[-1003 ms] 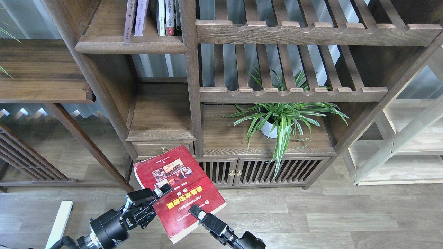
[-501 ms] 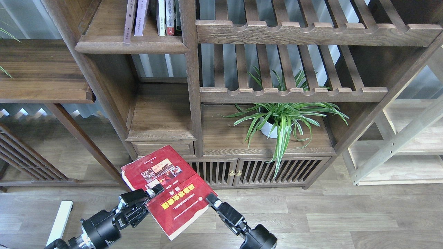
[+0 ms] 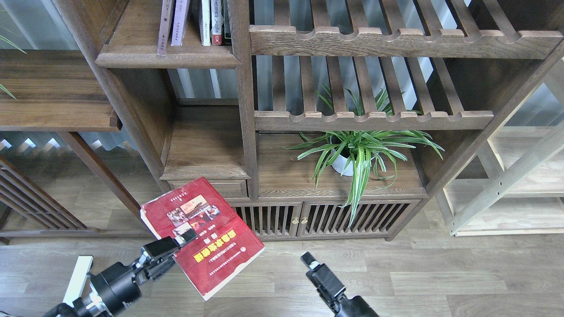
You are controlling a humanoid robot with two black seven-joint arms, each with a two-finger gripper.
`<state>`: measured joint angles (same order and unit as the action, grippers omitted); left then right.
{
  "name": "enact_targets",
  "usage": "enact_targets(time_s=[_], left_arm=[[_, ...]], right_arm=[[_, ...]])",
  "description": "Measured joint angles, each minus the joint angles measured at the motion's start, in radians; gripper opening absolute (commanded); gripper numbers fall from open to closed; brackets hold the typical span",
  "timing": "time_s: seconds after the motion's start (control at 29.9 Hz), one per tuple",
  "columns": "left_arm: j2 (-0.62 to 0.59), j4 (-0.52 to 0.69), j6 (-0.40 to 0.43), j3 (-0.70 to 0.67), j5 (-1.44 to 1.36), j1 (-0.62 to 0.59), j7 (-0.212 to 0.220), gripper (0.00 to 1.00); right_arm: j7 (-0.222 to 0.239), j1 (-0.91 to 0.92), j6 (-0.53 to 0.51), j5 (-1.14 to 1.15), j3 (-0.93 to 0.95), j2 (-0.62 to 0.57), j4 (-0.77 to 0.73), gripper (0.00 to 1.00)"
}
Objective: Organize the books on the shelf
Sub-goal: 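Raise the red book with the left gripper up to the top shelf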
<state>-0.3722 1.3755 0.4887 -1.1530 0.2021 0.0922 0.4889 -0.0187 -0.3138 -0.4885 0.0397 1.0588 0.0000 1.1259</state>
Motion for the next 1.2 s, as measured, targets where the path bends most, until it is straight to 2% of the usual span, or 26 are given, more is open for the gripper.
enact_targets(time_s=[0.37,0.63,1.07,1.2], left_arm=[[0.032,0.134,0.0,-0.258,-0.342,0.092,0.0,0.0],[0.122,0.212,0.0,-0.446,-0.556,0.13,0.0,0.0],[0.167,0.359,0.0,-0.573,-0.669,0.125,0.0,0.0],[0.168,0.371,0.0,-0.615,-0.671,0.117,0.0,0.0]], right_arm=[[0.004,0.053,0.0,-0.028,0.029,0.0,-0.053,0.99],[0.004,0.066,0.0,-0.028,0.021,0.0,-0.071,0.99],[0.002,0.093,0.0,-0.052,0.023,0.0,-0.103,0.99],[0.002,0.1,0.0,-0.056,0.016,0.0,-0.114,0.99]])
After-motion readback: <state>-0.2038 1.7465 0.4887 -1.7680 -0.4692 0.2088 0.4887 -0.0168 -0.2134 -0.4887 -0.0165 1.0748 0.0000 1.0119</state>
